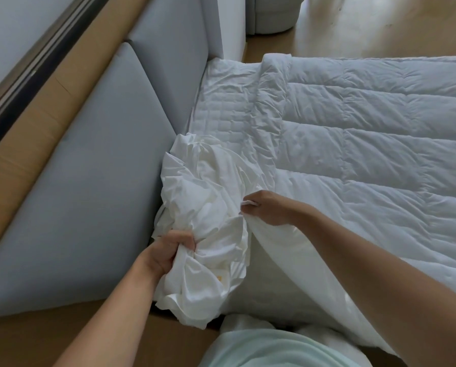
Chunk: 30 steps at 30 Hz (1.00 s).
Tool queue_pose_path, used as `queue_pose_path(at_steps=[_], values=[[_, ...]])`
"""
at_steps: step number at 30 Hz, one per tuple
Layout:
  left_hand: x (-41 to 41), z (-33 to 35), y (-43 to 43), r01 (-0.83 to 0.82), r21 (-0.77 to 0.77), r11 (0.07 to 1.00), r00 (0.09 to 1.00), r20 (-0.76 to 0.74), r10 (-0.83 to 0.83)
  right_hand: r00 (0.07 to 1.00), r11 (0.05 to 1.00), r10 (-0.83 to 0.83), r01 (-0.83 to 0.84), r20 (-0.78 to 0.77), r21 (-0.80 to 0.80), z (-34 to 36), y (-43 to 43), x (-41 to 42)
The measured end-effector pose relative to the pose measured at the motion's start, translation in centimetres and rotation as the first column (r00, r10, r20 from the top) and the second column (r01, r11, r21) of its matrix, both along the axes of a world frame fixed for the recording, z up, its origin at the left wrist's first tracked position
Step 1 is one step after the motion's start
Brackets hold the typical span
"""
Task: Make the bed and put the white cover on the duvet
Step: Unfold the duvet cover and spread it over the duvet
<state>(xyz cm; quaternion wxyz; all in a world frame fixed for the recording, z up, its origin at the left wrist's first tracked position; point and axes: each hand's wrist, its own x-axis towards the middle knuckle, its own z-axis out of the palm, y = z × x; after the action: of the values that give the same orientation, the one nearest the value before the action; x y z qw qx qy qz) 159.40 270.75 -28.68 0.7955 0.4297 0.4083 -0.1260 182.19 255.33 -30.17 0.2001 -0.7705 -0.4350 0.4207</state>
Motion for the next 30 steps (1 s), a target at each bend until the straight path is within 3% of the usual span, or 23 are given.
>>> queue_pose_path(at_steps=[3,7,11,18,25,30], values=[[0.3,-0.3,0.0,0.024,-0.011,1.000,0.999,0.024,-0.023,0.995,0.999,-0.027,0.029,-0.093,0.022,-0.4,1.5,-1.8],[0.4,-1.0,0.2,-0.081,-0.021,0.996,0.993,0.087,0.083,0.991,0.999,0.035,-0.040,-0.132,-0.035,-0.9,1.8,-3.4],[0.7,-1.1,0.1,-0.137,-0.089,0.987,0.980,0.133,0.148,0.946,0.982,-0.181,0.161,-0.268,-0.094,-1.5,1.2,-3.9],[2.2,-0.5,-1.7,-0.059,0.065,0.996,0.993,0.105,0.052,0.813,0.930,-0.348,0.362,-0.467,-0.063,-2.0,-1.0,-3.6],[3.4,-0.8,-3.1,-0.218,0.135,0.967,0.976,0.059,0.212,0.790,0.921,-0.366,0.384,-0.493,-0.068,-1.1,-3.7,-1.9],[3.4,-1.2,-2.5,-0.224,0.087,0.971,0.973,0.069,0.218,0.776,0.903,-0.391,0.428,-0.495,-0.043,0.1,-5.2,-0.1]])
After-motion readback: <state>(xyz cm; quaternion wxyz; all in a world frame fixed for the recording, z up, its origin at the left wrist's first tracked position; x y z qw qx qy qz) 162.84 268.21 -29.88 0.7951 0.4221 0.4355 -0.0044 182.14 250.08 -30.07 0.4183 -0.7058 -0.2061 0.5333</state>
